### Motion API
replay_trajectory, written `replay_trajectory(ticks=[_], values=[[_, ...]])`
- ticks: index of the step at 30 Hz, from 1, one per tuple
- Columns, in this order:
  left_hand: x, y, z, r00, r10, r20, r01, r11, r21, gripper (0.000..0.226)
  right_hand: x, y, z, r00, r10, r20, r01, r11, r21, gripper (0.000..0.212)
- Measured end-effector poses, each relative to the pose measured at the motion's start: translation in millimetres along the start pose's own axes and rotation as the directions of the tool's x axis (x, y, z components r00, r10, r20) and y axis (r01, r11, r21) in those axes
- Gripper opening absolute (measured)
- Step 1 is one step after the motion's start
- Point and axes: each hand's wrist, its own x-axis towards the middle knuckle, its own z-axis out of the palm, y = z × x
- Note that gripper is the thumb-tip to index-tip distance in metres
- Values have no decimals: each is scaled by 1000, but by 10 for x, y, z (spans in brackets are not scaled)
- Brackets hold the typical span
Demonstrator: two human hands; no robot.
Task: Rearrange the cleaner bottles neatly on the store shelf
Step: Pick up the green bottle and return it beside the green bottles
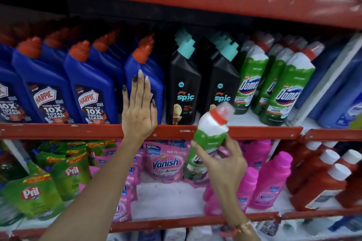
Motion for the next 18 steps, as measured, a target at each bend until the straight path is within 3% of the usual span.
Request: replay_trajectory(ticks=[9,13,18], values=[[30,8,6,1000,-11,1,11,1000,9,66,1019,-678,-536,966,-137,-220,147,989,28,58],[31,18,0,1000,-19,22,18,1000,23,68,1328,-600,-582,953,-138,-271,147,989,11,72],[44,20,-5,999,-12,32,11,999,31,70,1647,-464,-519,948,-143,-286,115,987,-112,71]])
